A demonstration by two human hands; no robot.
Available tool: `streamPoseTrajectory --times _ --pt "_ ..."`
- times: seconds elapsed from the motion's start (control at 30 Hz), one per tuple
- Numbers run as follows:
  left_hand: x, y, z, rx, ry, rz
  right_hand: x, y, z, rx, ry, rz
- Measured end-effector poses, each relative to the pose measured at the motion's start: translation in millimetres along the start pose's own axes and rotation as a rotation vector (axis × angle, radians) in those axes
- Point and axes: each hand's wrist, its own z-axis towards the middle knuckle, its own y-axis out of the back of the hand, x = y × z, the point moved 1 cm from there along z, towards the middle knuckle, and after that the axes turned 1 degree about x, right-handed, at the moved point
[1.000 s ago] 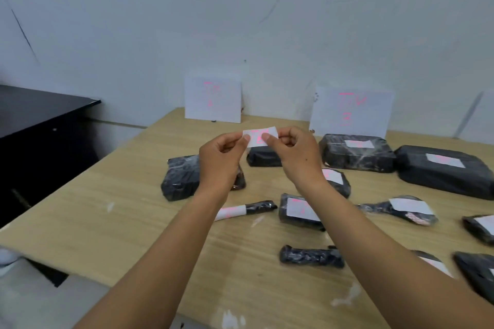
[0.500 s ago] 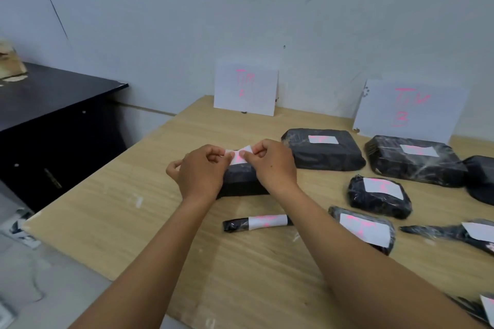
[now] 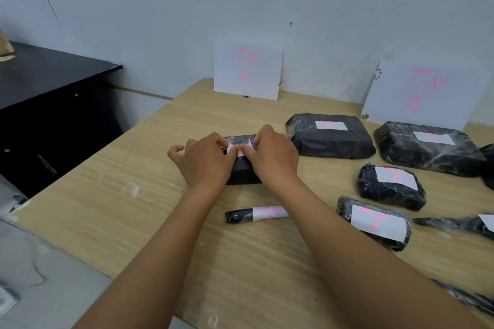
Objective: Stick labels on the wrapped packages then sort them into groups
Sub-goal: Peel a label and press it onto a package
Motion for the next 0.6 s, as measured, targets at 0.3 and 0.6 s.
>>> streamPoseTrajectory --times 0.3,0.6 --pt "-0.2 2.8 8.7 0.061 0.031 -0.004 0.7 3.1 4.5 0.061 -0.012 -0.07" --pt "16.6 12.0 -5.2 0.051 -0.25 -0.068 -12.1 16.8 -6.1 0.13 0.235 -0.011"
